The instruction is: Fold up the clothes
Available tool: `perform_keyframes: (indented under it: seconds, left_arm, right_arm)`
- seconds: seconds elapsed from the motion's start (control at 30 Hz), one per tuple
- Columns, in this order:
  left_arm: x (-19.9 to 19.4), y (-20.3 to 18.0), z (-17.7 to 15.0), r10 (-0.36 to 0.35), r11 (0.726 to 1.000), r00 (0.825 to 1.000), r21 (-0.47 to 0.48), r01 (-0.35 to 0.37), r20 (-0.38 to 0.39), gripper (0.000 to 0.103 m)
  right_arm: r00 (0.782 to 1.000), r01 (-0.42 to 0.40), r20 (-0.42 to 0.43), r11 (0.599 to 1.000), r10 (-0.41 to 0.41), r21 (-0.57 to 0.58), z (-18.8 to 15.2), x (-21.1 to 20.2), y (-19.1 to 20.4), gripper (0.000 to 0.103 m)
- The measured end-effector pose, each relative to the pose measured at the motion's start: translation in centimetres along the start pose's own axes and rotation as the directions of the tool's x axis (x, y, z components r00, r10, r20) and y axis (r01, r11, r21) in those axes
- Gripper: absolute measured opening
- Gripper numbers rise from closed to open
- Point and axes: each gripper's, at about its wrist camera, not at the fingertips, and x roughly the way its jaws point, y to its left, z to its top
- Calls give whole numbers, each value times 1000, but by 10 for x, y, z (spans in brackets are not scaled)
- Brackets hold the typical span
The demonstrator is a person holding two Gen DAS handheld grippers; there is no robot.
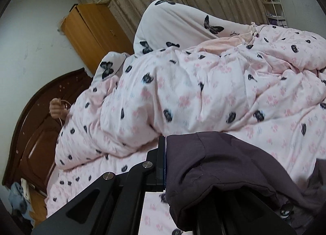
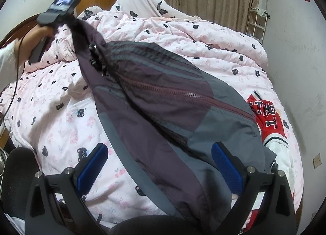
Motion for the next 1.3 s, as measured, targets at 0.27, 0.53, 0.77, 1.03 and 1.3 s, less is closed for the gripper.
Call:
perform_keyframes:
  seconds: [0.27, 0.53, 0.77, 1.03, 1.3]
  left_arm:
    - [41, -50, 34, -20, 999, 999, 46, 22, -41, 1]
    - [78, -79, 13, -78, 994, 988, 60, 87, -133, 6]
    - [68, -59, 1, -171, 985, 978, -20, 170, -118, 74]
    - [-13, -44, -63, -455, 890, 886, -85, 449, -84, 75]
    - [-63, -99, -179, -758, 652, 624, -238, 720, -188, 75]
  right_arm:
    - [1000, -22, -11, 1000, 22, 21, 7, 23, -8, 103]
    - [997, -79, -21, 997, 79, 24, 18, 39, -3, 103]
    - [994, -96, -43, 995, 97, 7, 17, 45, 8, 103]
    - [995, -84, -57, 996, 82, -29, 10, 36, 20, 103]
    - [996, -75, -58, 997, 73, -30, -1, 23, 21, 103]
